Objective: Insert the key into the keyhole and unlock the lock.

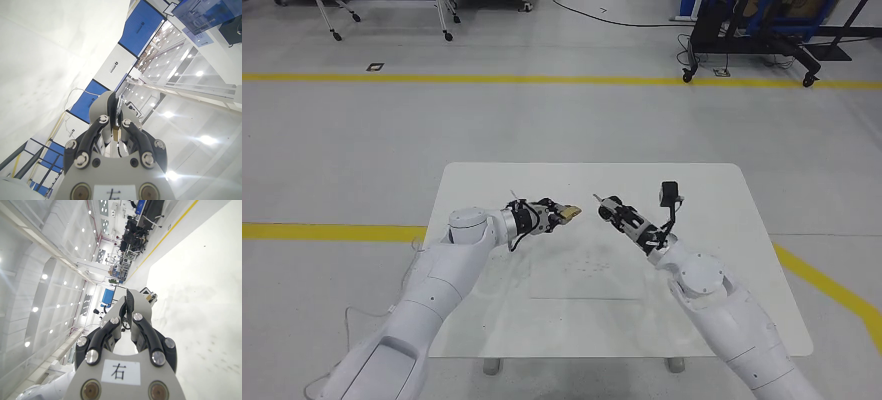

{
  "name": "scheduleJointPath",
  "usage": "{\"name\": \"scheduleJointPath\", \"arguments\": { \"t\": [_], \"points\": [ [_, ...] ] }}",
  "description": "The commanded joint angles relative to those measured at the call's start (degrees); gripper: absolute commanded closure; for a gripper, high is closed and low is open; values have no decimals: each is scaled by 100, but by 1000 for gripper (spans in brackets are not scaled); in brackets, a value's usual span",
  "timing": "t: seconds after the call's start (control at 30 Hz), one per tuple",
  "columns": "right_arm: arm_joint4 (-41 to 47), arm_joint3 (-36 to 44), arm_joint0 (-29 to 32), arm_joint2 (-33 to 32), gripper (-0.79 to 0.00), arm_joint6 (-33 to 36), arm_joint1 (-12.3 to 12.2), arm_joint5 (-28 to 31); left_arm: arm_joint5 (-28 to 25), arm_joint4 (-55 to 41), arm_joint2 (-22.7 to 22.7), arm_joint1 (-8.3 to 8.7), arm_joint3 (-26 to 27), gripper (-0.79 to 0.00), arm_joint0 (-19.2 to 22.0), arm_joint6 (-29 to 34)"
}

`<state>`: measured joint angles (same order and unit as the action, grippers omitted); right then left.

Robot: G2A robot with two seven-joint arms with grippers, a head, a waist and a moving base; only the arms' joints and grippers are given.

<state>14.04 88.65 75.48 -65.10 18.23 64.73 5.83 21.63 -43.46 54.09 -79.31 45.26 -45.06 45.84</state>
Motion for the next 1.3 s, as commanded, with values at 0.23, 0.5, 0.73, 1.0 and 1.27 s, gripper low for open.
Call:
{"name": "scheduleJointPath", "arguments": {
  "t": [0.23, 0.5, 0.73, 1.0, 1.27],
  "points": [
    [29, 1370, 670, -267, 0, 345, -109, -2020, -9, -2, -87, -79, -144, 0, 104, 23],
    [-335, 2095, 899, -277, 0, 25, -125, -3046, -37, 102, -122, -105, -233, 0, 163, 132],
    [-245, 2119, 810, -177, 0, -49, -88, -3261, -127, 186, -117, -109, -247, 0, 176, 201],
    [-245, 2119, 810, -177, 0, -49, -88, -3261, -127, 186, -117, -109, -247, 0, 176, 201],
    [-231, 2092, 870, -151, 0, -409, -50, -3338, -243, 372, -47, -69, 121, 0, -49, -140]
  ]
}}
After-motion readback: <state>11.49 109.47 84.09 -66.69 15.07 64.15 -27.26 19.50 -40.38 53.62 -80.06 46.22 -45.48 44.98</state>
